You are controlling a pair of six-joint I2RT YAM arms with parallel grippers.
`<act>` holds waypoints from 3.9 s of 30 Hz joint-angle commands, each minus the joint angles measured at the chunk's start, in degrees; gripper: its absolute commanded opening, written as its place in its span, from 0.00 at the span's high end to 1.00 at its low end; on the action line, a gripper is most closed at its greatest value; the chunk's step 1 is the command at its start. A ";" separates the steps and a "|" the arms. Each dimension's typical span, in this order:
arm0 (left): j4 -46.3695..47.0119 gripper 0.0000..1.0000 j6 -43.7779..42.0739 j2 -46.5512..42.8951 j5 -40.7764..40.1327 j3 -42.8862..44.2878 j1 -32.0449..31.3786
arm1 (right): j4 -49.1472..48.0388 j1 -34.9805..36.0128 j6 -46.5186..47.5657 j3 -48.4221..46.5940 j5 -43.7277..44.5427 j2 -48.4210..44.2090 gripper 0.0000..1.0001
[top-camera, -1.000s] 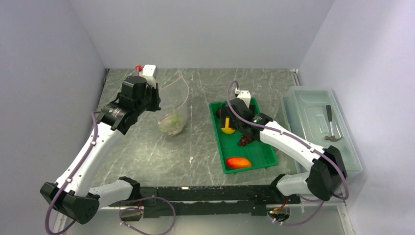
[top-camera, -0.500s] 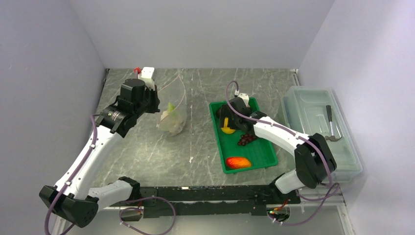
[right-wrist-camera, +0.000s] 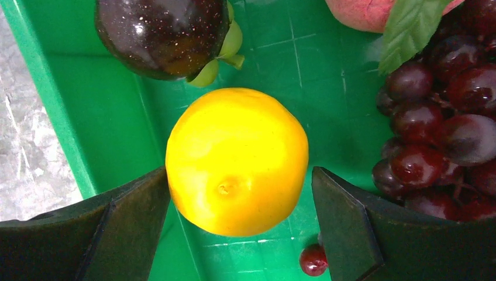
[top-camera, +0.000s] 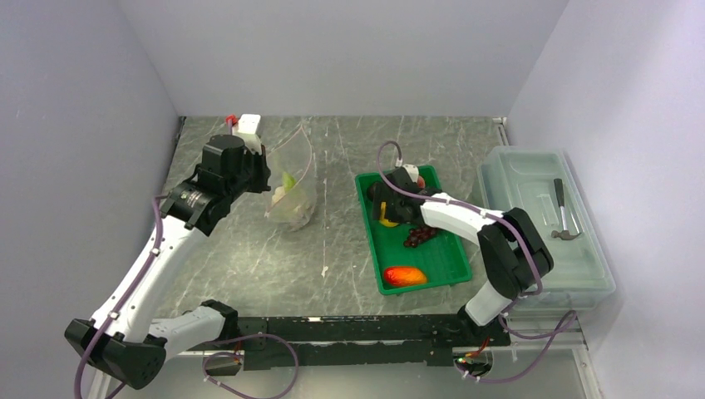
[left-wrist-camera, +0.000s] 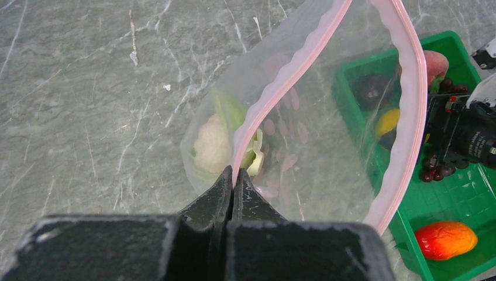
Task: Place the food in the zip-top bag and seal the zipper
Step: Pick up the fake fruit from the bin, then place the fake fruit in the zipper food storage bag.
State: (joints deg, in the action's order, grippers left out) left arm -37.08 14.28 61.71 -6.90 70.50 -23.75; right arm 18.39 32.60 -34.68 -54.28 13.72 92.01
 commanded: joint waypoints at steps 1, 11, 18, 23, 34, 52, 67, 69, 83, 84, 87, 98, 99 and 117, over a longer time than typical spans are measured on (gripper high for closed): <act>2.34 1.00 -0.66 -1.51 0.35 0.01 0.19 | -2.66 -0.34 -0.81 -2.75 -1.14 1.03 0.12; 2.36 1.00 -0.64 -1.68 0.72 -0.01 0.19 | -2.08 -0.34 -0.34 -2.10 -1.26 -2.51 0.54; 2.36 1.00 -0.49 -1.88 0.85 0.02 0.19 | 1.52 -0.39 0.35 -2.42 1.02 -9.75 0.62; 2.36 1.00 -0.48 -1.95 0.85 0.03 0.19 | 4.30 -0.13 1.93 -4.87 -0.46 -15.58 0.66; 2.36 1.00 -0.48 -2.74 1.13 0.07 0.21 | 8.92 9.27 5.23 -19.23 2.09 -20.82 0.67; 2.55 1.00 -0.27 -2.90 2.10 -0.04 0.19 | 6.10 22.37 9.88 -41.94 3.64 -9.86 0.65; 3.15 1.00 -0.32 -3.18 4.85 -0.18 0.24 | 4.74 26.06 10.44 -49.99 2.41 0.03 0.64; 3.24 1.00 -0.31 -3.24 5.04 -0.13 0.22 | 5.10 26.11 10.26 -50.64 2.64 1.29 0.64; 3.51 1.00 0.13 -3.33 5.53 -0.36 0.19 | 7.35 26.37 9.04 -45.32 7.65 4.59 0.64; 3.51 1.00 0.13 -3.27 5.57 -0.32 0.20 | 8.00 26.37 9.32 -45.49 8.31 5.19 0.64; 3.51 1.00 0.13 -3.18 5.74 -0.24 0.21 | 10.49 26.37 9.65 -47.33 10.33 7.33 0.62; 3.79 1.00 -0.04 -3.27 6.37 -0.45 0.20 | 13.93 24.89 8.15 -54.42 14.04 14.62 0.57; 3.83 1.00 -0.05 -3.22 6.37 -0.45 0.19 | 13.87 24.30 7.83 -54.84 13.79 14.99 0.57; 3.79 1.00 -0.22 -2.91 7.27 -0.45 0.24 | 16.11 20.52 6.74 -67.78 8.44 23.63 0.39</act>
State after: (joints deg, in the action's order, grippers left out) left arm -35.81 14.46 59.81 -0.84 69.95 -23.68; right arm 33.98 54.22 -27.27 -117.49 22.85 114.30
